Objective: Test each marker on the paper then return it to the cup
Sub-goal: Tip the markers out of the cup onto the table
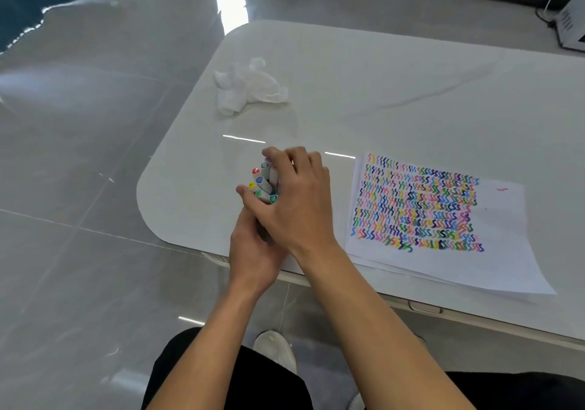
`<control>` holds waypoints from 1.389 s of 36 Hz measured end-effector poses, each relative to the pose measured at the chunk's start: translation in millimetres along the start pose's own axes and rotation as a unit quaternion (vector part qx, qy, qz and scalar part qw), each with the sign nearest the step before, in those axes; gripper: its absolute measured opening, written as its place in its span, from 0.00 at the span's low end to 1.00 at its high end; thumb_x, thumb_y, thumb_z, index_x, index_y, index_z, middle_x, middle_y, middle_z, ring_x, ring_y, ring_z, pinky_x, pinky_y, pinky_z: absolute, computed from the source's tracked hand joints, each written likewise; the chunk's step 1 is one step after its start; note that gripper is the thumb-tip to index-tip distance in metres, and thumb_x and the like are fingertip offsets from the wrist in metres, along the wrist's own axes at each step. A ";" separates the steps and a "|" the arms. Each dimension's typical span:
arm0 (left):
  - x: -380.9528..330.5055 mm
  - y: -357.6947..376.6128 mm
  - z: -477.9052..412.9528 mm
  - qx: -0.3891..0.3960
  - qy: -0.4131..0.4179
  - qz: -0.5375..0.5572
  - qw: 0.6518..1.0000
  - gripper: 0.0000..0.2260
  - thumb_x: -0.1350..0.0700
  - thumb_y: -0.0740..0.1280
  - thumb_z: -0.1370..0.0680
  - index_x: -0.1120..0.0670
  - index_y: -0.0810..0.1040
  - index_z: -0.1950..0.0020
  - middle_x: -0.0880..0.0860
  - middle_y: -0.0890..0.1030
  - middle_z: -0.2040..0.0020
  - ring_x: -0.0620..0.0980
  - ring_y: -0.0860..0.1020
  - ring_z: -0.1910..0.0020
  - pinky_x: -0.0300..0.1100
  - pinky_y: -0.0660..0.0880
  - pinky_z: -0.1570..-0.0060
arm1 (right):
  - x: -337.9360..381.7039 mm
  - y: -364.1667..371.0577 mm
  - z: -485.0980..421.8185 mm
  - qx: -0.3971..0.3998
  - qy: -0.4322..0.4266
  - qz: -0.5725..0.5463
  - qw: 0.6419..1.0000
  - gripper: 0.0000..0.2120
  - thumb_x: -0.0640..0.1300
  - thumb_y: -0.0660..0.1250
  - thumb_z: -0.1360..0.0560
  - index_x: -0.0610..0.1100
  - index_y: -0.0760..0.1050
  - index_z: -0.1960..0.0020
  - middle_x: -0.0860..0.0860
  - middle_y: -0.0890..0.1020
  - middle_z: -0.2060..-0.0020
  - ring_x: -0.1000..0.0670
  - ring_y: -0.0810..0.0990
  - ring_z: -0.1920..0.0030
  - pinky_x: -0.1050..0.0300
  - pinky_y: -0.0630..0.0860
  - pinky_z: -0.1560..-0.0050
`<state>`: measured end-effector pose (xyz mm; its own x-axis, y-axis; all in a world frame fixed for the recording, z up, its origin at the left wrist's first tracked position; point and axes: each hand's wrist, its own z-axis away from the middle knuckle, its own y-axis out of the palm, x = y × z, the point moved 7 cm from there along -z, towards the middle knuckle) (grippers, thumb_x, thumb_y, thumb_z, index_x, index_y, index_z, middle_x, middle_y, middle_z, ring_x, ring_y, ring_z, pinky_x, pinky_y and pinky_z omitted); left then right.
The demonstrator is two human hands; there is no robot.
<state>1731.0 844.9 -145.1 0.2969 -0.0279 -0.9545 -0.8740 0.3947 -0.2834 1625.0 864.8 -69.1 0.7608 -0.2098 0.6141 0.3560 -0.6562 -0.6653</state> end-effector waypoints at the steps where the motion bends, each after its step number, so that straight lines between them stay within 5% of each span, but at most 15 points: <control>1: -0.3 0.1 0.1 -0.001 0.002 -0.002 1.000 0.24 0.58 0.74 0.26 0.49 0.74 0.31 0.44 0.83 0.44 0.38 0.82 0.46 0.36 0.80 0.48 | 0.4 0.3 0.2 -0.006 -0.005 -0.011 1.000 0.24 0.58 0.77 0.29 0.46 0.80 0.39 0.49 0.79 0.48 0.47 0.74 0.46 0.49 0.75 0.49; 9: 6.5 3.3 -0.4 -0.004 -0.011 0.014 1.000 0.28 0.49 0.75 0.31 0.48 0.74 0.32 0.43 0.83 0.45 0.40 0.83 0.47 0.42 0.80 0.48 | 5.2 0.5 -2.8 -0.005 -0.043 -0.012 0.999 0.12 0.49 0.75 0.28 0.46 0.81 0.47 0.50 0.78 0.52 0.48 0.76 0.51 0.53 0.77 0.66; 12: 2.0 4.8 -0.6 -0.002 0.003 0.012 1.000 0.24 0.60 0.75 0.26 0.51 0.74 0.32 0.44 0.83 0.46 0.35 0.81 0.48 0.31 0.78 0.53 | 7.3 0.2 -6.6 0.004 -0.053 -0.006 0.999 0.11 0.48 0.75 0.29 0.46 0.81 0.49 0.49 0.78 0.54 0.47 0.77 0.54 0.56 0.75 0.68; 15: -4.5 5.3 0.2 0.000 0.022 -0.014 1.000 0.25 0.56 0.74 0.27 0.38 0.72 0.36 0.40 0.82 0.46 0.33 0.80 0.47 0.26 0.75 0.53 | 9.3 -0.5 -10.9 0.005 -0.069 0.000 0.998 0.11 0.47 0.76 0.30 0.45 0.81 0.50 0.49 0.79 0.56 0.46 0.77 0.57 0.58 0.72 0.68; 18: -5.3 4.3 -0.1 0.004 0.018 -0.031 0.999 0.28 0.48 0.74 0.32 0.27 0.68 0.39 0.41 0.82 0.45 0.38 0.81 0.46 0.30 0.77 0.51 | 8.0 -1.2 -15.0 -0.009 -0.080 -0.004 0.997 0.10 0.47 0.74 0.31 0.44 0.82 0.52 0.49 0.79 0.58 0.46 0.77 0.59 0.55 0.75 0.70; 22: 1.1 2.1 -0.8 0.005 0.015 -0.042 0.999 0.33 0.47 0.77 0.35 0.42 0.72 0.32 0.44 0.82 0.43 0.44 0.81 0.44 0.41 0.80 0.47 | 2.4 -9.2 -20.7 -0.046 -0.067 -0.023 0.996 0.08 0.47 0.73 0.31 0.45 0.83 0.55 0.50 0.80 0.61 0.47 0.78 0.60 0.52 0.76 0.70; 25: 4.1 1.4 -3.5 0.005 0.012 -0.054 0.998 0.36 0.49 0.80 0.33 0.41 0.70 0.28 0.44 0.81 0.40 0.45 0.80 0.41 0.47 0.81 0.43 | -0.3 -23.7 -25.5 -0.084 -0.051 -0.047 0.994 0.07 0.47 0.73 0.31 0.44 0.83 0.56 0.50 0.81 0.61 0.47 0.79 0.61 0.51 0.76 0.68; 33: -5.0 -1.1 -7.6 0.001 0.042 -0.056 0.998 0.38 0.43 0.78 0.33 0.41 0.68 0.26 0.41 0.79 0.35 0.43 0.78 0.36 0.40 0.78 0.39 | -23.7 -74.9 -40.1 -0.184 0.073 -0.187 0.962 0.04 0.45 0.73 0.29 0.44 0.83 0.55 0.52 0.83 0.59 0.55 0.80 0.60 0.59 0.76 0.58; 38: -4.7 -2.6 -13.0 0.000 0.043 -0.069 0.997 0.35 0.43 0.79 0.33 0.43 0.72 0.29 0.42 0.80 0.39 0.41 0.78 0.39 0.37 0.77 0.41 | -77.9 -89.5 -40.1 -0.264 0.230 -0.293 0.890 0.06 0.47 0.72 0.28 0.45 0.83 0.56 0.50 0.84 0.62 0.54 0.78 0.63 0.54 0.76 0.58; 43: -2.4 -4.0 -28.0 -0.004 0.040 -0.087 0.995 0.34 0.47 0.80 0.32 0.43 0.71 0.28 0.42 0.80 0.38 0.39 0.78 0.40 0.32 0.74 0.44 | -128.0 -85.7 -26.0 -0.294 0.332 -0.299 0.845 0.03 0.45 0.72 0.27 0.47 0.83 0.59 0.55 0.80 0.67 0.58 0.74 0.66 0.61 0.73 0.62; 50: -0.8 -6.9 -40.3 -0.030 0.031 -0.095 0.995 0.35 0.52 0.80 0.30 0.44 0.69 0.26 0.41 0.79 0.39 0.31 0.76 0.45 0.21 0.68 0.51 | -161.5 -55.5 -23.3 -0.222 0.385 -0.230 0.866 0.10 0.50 0.71 0.28 0.45 0.85 0.56 0.52 0.84 0.63 0.54 0.78 0.62 0.58 0.73 0.59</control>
<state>1721.3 805.2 -146.1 0.4365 -0.1542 -0.8864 -0.8260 0.3220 -0.4628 1469.7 918.2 -121.5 -0.0539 -0.1612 0.9854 0.1506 -0.9769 -0.1516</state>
